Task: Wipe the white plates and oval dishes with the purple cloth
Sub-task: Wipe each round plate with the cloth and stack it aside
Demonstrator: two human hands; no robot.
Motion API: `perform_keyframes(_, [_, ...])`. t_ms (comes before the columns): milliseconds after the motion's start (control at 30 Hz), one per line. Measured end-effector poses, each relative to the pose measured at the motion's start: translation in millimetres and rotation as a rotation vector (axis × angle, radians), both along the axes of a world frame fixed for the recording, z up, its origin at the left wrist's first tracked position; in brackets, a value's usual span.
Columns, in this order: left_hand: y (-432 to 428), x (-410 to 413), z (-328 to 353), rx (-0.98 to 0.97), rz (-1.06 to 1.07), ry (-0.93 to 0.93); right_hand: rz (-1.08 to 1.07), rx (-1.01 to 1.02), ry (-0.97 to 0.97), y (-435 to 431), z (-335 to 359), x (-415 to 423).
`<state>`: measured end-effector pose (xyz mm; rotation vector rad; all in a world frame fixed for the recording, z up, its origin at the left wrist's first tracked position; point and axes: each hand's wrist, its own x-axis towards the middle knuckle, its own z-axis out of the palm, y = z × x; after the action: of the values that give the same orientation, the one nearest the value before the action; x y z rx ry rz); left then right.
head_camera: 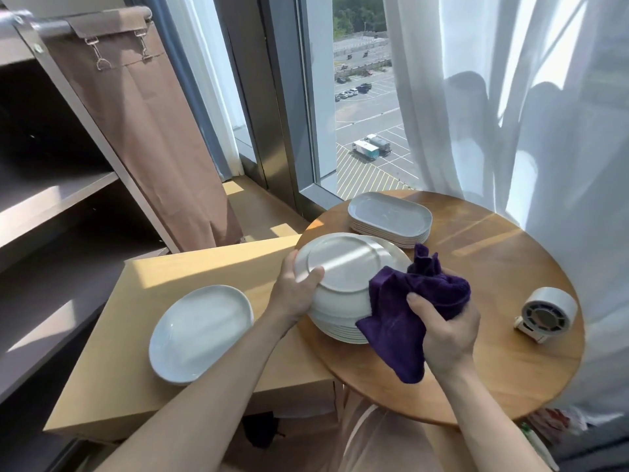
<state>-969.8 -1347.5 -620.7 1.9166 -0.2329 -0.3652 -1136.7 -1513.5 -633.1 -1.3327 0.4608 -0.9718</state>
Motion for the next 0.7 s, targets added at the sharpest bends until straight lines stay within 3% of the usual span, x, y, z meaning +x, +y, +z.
perform_keyframes(200, [-1, 7, -3, 0.197, -0.107, -0.095, 0.101, 0.336, -0.177, -7, 11, -3])
perform_keyframes(300, [-2, 10, -4, 0.245, -0.096, -0.050, 0.098, 0.404, -0.142, -12, 9, -4])
perform_keyframes(467, [-3, 5, -5, 0.163, -0.090, 0.024, -0.050, 0.237, 0.011, -12, 5, 6])
perform_keyframes(700, [-12, 0, -3, 0.078, -0.097, -0.084, -0.105, -0.038, 0.376, -14, 14, 14])
